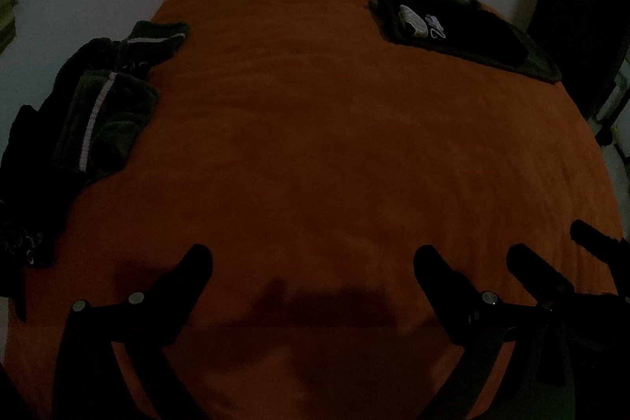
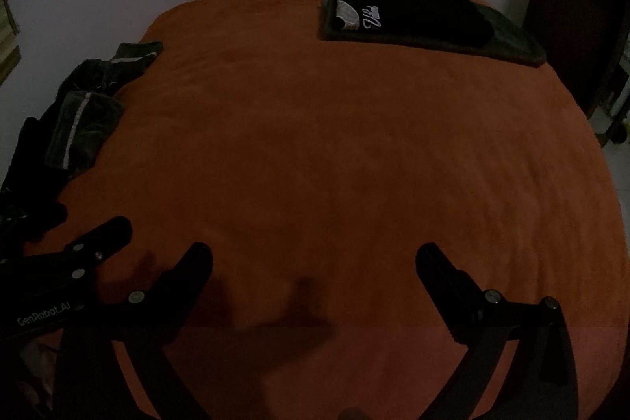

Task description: Fold clothes

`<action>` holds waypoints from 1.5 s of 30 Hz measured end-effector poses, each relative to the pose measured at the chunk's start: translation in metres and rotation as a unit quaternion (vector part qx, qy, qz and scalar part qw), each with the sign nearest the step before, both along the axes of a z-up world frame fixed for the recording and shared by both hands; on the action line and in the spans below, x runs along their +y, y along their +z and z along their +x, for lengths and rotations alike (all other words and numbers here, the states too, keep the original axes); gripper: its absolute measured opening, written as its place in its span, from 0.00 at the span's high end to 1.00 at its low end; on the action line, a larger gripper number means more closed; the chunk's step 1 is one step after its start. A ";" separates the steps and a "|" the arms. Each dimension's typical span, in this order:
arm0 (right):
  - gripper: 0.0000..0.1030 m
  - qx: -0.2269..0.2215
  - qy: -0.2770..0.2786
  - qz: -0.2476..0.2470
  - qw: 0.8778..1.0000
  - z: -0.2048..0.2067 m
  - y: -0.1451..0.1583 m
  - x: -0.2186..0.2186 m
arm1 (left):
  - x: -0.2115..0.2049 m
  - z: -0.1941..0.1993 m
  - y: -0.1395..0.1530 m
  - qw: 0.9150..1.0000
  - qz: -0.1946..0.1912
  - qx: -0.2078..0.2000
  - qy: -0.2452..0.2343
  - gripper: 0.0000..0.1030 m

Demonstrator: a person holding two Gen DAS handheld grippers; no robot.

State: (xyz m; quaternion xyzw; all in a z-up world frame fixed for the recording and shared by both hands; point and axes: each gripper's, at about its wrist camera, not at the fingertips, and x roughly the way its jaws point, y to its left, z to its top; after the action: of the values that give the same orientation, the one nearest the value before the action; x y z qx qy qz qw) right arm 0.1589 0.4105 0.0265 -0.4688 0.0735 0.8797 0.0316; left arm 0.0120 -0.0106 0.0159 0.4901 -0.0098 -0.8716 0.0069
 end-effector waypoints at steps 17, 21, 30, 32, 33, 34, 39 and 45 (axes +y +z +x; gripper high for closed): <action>0.00 0.012 0.117 -0.003 0.993 -0.031 0.010 -0.099 | -0.132 0.021 0.018 0.994 0.001 0.017 0.104 0.01; 0.00 0.026 0.167 0.006 0.986 -0.040 0.017 -0.144 | -0.178 0.030 0.017 0.989 0.004 0.012 0.146 0.01; 0.00 0.041 0.265 0.014 0.963 -0.059 0.022 -0.230 | -0.282 0.051 0.013 0.975 0.009 -0.001 0.223 0.01; 0.00 0.042 0.286 -0.002 0.957 -0.066 0.023 -0.244 | -0.306 0.056 0.009 0.971 0.027 -0.007 0.239 0.01; 0.00 0.042 0.295 -0.006 0.954 -0.070 0.023 -0.255 | -0.318 0.059 0.007 0.968 0.036 -0.007 0.249 0.01; 0.00 0.042 0.302 -0.006 0.952 -0.074 0.024 -0.263 | -0.329 0.063 0.006 0.965 0.043 -0.004 0.260 0.01; 0.00 0.065 0.367 -0.038 0.927 -0.091 0.028 -0.323 | -0.379 0.071 0.008 0.956 0.020 0.015 0.292 0.08; 0.00 0.068 0.409 -0.039 0.909 -0.119 0.029 -0.415 | -0.445 0.088 0.000 0.944 0.078 0.022 0.321 0.34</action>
State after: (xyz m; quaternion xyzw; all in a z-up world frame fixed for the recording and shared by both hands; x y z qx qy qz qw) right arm 0.0397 -0.0044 0.0558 -0.3974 -0.0880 0.8420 -0.3541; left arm 0.1002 -0.4554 0.0163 0.4466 0.2162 -0.8319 0.2484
